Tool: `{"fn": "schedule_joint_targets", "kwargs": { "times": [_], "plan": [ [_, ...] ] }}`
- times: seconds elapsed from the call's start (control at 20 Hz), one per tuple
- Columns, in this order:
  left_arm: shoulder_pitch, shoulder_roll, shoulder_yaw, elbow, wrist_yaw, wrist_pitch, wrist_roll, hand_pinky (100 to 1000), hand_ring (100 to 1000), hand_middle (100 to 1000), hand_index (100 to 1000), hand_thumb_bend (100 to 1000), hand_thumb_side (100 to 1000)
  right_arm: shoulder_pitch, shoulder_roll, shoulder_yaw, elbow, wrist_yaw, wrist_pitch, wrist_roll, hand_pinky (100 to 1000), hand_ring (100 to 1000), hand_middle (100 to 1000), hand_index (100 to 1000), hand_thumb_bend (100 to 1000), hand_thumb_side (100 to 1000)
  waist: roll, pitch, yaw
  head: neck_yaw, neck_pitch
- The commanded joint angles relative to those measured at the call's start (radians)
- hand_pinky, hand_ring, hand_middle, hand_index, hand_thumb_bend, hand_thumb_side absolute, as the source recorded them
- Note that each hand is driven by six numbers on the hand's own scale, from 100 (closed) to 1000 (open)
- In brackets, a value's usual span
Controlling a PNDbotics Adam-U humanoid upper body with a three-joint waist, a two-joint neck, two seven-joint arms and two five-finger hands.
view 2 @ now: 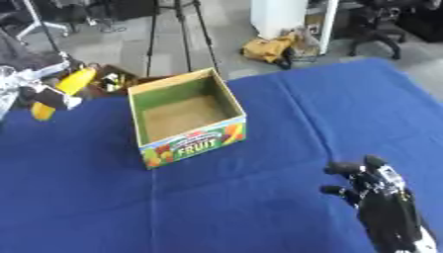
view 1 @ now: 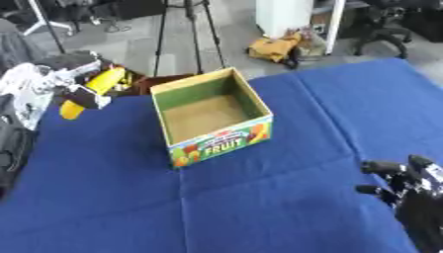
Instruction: Pick up objects on the table and place them in the box.
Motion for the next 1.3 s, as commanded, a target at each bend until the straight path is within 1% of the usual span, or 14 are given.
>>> {"fn": "schedule_joint_targets", "kwargs": {
  "times": [0.05,0.75,1.3],
  "plan": [
    [-0.042,-0.003,-0.010,-0.028,-0.014,-0.013,-0.007,695,177,361,748,179,100,-0.006,-0.020,0.002,-0.009,-0.005,-0.001,0.005,702,980,665,714,100,1000,-0.002,-0.020,-0.006,0.004,0.002],
    [-0.102,-0.090,-0.052,-0.056,-0.078,-0.068,-0.017,705,169,363,754,236,100,-0.009,-0.021,0.010,-0.005,-0.002,0.002,0.014,703,980,664,715,100,1000,0.009,-0.022,-0.049,0.016,0.000],
    [-0.098,-0.149,-0.077,-0.053,-0.157,-0.104,0.007,705,171,366,756,267,100,-0.014,-0.019,0.015,-0.006,-0.002,0.003,0.020,703,980,664,715,100,1000,0.009,-0.015,-0.077,0.025,-0.005]
  ]
}}
